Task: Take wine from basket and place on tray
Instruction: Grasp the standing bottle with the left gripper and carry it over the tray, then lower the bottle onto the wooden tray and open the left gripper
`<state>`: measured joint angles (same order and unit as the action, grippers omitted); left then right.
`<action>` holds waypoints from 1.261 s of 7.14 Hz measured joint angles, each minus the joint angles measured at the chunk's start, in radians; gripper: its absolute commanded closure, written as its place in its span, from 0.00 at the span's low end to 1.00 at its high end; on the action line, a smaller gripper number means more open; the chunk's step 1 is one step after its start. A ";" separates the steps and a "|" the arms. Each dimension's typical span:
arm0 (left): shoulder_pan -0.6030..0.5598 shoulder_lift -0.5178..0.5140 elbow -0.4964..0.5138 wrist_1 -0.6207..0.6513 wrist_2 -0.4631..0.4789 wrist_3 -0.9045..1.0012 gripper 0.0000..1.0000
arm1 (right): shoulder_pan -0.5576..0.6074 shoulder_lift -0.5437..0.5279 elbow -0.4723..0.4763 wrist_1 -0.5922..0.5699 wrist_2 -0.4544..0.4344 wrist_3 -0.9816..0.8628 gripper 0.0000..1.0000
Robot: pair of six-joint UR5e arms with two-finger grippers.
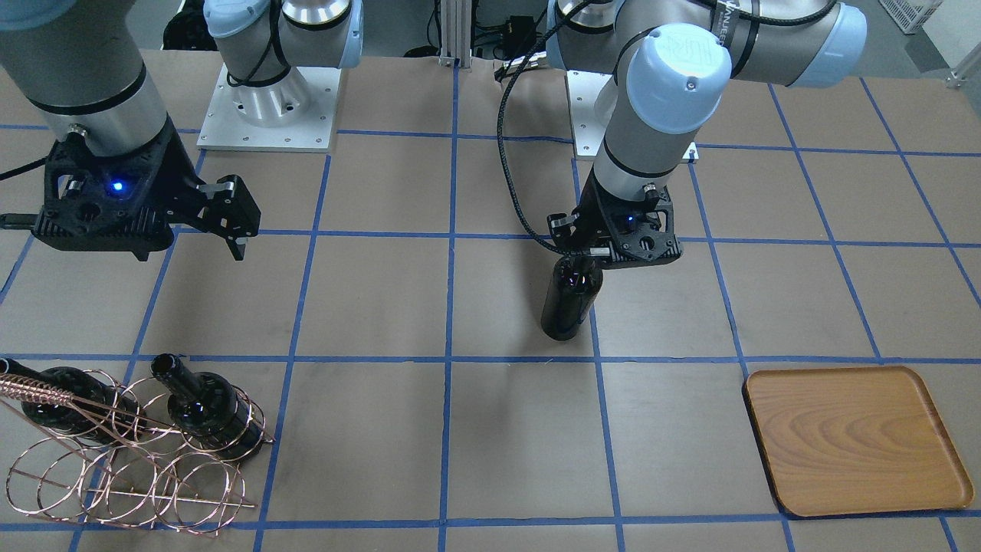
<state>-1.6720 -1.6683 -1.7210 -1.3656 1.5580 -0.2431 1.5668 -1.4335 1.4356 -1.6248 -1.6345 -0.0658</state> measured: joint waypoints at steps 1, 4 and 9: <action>0.021 0.013 0.026 -0.018 0.022 0.017 1.00 | -0.001 -0.002 0.004 -0.002 -0.006 0.001 0.00; 0.284 0.008 0.197 -0.158 0.050 0.355 1.00 | 0.000 -0.011 0.010 -0.014 -0.017 -0.006 0.00; 0.573 -0.250 0.430 -0.106 0.051 0.772 1.00 | -0.001 -0.042 0.011 -0.016 -0.016 -0.006 0.00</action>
<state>-1.0994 -1.9183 -1.2906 -1.4718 1.6090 0.5292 1.5662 -1.4757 1.4464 -1.6406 -1.6509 -0.0722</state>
